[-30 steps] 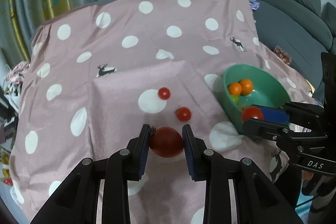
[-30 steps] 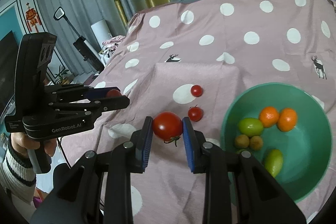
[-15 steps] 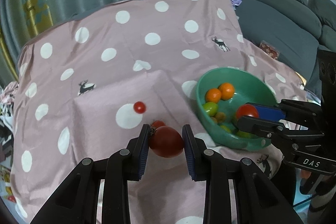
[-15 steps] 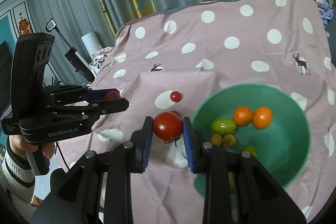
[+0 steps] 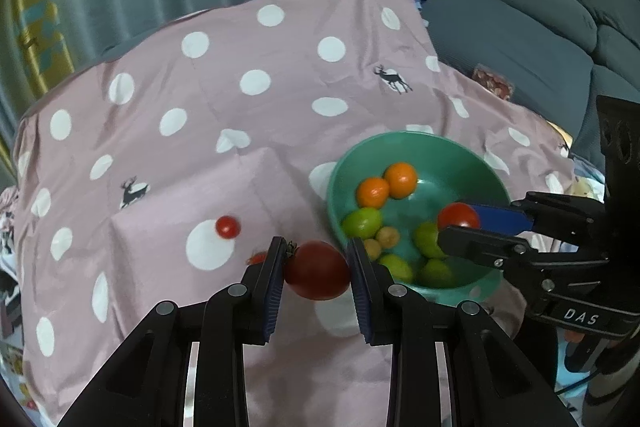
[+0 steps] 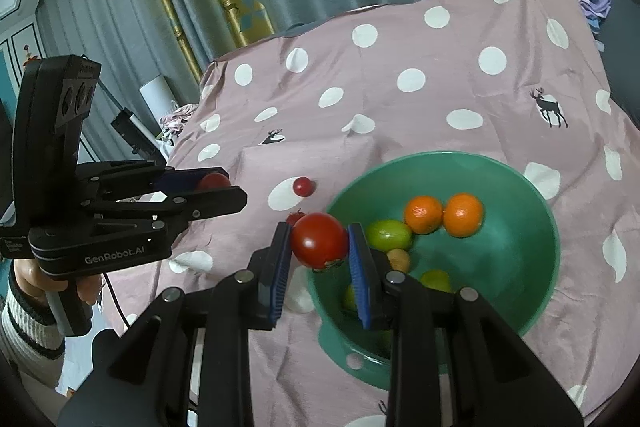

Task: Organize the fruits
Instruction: 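Carry both cherry tomatoes over the green bowl, then open both grippers to drop the cherry tomatoes into the green bowl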

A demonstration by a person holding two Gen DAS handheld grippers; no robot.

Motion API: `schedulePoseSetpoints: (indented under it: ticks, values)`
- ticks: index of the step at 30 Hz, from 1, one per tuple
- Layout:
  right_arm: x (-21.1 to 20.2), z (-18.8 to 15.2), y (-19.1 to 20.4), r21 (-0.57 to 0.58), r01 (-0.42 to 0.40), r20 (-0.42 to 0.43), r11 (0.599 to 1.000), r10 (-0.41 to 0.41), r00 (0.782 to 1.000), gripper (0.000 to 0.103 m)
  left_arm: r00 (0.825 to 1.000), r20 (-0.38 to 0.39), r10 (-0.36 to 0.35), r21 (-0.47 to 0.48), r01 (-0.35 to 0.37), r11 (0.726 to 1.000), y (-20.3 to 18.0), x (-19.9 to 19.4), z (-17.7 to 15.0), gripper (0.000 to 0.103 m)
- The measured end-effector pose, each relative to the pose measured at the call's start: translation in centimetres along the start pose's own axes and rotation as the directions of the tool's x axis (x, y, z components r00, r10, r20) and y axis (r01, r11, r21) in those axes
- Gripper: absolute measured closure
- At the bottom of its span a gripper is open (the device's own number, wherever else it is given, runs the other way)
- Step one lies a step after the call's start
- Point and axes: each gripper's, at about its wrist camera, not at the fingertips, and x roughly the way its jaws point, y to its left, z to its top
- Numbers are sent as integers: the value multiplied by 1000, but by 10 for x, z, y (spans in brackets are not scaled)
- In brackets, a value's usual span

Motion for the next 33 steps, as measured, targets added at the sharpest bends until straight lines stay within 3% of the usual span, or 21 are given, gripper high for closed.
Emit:
schedulePoseSetpoints:
  ticks: [14,33]
  values:
    - [1,-10,-32,74,42,-13,996,-42,999,74,994,-68,-82,44,85,995,-33,41,13,72]
    - [10,-17,-45,100,69,-48,993,-65,997,73,987,-128,-93,61,102,993,-42,68,12,72]
